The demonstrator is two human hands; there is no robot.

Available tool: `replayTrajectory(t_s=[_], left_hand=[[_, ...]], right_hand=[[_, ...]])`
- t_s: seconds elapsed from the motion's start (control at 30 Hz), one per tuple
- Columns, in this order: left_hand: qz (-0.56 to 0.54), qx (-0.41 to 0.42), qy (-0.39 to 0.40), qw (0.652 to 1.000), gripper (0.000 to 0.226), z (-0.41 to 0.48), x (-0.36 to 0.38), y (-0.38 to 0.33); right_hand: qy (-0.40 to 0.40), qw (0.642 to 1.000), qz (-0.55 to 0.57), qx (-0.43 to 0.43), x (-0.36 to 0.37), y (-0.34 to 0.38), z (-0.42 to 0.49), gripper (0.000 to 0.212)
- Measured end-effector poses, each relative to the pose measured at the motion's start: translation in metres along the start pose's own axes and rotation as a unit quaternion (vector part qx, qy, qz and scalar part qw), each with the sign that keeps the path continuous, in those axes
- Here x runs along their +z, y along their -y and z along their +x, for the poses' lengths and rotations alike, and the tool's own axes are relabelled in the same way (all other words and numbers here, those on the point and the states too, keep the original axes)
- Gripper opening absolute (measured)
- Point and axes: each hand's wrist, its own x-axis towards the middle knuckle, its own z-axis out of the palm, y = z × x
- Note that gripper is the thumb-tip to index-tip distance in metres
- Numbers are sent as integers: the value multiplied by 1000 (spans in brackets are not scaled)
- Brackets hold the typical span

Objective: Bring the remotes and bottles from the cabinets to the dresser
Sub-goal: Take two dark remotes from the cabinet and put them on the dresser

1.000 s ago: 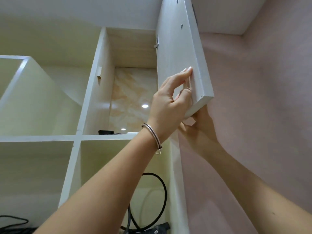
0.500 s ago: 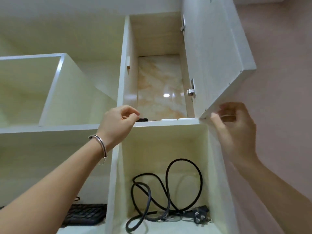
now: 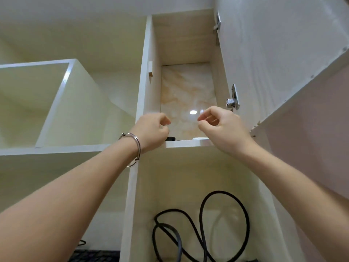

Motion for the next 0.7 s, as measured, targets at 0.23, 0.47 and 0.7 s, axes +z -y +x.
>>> replayTrajectory(t_s=[0.23, 0.47, 0.7], left_hand=[[130, -101, 197, 967, 25, 58, 19, -1], [127, -214, 410, 877, 21, 72, 27, -9], [141, -166, 281, 935, 28, 75, 29, -12]], right_hand=[[47, 994, -61, 73, 19, -14, 47, 23], [77, 986, -91, 115, 22, -30, 57, 26], [57, 988, -77, 117, 19, -34, 56, 19]])
